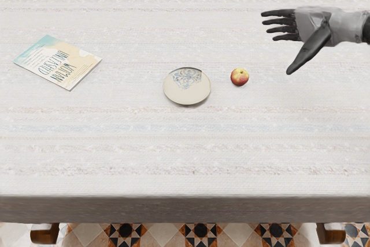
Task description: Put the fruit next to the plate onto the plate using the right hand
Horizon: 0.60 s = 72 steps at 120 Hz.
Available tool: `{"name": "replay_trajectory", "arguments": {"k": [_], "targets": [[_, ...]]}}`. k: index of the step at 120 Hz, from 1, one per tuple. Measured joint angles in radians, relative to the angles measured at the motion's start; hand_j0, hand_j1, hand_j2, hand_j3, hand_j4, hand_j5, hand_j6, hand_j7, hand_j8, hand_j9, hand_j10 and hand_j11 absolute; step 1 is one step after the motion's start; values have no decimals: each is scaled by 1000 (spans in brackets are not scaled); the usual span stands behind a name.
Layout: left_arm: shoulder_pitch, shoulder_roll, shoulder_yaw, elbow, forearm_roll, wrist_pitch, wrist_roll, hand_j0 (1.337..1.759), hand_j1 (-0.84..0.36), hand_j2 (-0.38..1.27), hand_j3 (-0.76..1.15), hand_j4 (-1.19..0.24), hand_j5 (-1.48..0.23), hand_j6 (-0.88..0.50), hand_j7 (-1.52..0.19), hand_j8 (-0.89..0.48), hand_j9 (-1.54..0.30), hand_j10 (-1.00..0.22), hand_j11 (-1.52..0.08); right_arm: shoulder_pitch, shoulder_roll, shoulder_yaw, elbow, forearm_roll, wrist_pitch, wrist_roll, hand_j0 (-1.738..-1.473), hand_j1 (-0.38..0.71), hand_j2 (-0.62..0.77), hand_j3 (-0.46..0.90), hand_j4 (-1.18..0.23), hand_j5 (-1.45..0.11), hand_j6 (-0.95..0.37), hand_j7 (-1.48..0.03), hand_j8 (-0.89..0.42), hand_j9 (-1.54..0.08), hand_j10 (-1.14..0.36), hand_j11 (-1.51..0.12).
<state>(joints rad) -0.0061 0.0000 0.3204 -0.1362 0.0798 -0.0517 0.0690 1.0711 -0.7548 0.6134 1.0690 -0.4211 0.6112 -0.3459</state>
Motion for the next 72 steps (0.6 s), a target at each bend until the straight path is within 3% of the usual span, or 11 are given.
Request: {"name": "replay_trajectory", "arguments": {"k": [14,29,48,72], "targets": [[0,0,0,0,0,0,0,1658,55,49,0,-245,-318,-245,-318,-245,-318,-245,-318,1,-4,-9,134,-149,-78,2,-1658,-306,-7,0,-37,-48,-37,-48,-37,-48,-37,-48],[0,0,0,0,0,0,0,1658,55,49,0,-245,-318,-245,-318,-245,-318,-245,-318,-2,5,-47,215,-278,-232,-5,-1658,-305,-7,0,-39,-49,-39,-49,-39,-49,-38,-49],[0,0,0,0,0,0,0,1658,55,49,0,-245,-318,-245,-318,-245,-318,-245,-318,1,57,-123,248,-376,-416,-25,-1658,-305,-6,0,-39,-49,-40,-48,-39,-49,-39,-49],[0,0,0,0,0,0,0,1658,55,49,0,-245,-318,-245,-318,-245,-318,-245,-318,4,135,-220,245,-445,-616,-82,-1658,-305,-6,0,-40,-50,-41,-49,-40,-49,-40,-49]]}}
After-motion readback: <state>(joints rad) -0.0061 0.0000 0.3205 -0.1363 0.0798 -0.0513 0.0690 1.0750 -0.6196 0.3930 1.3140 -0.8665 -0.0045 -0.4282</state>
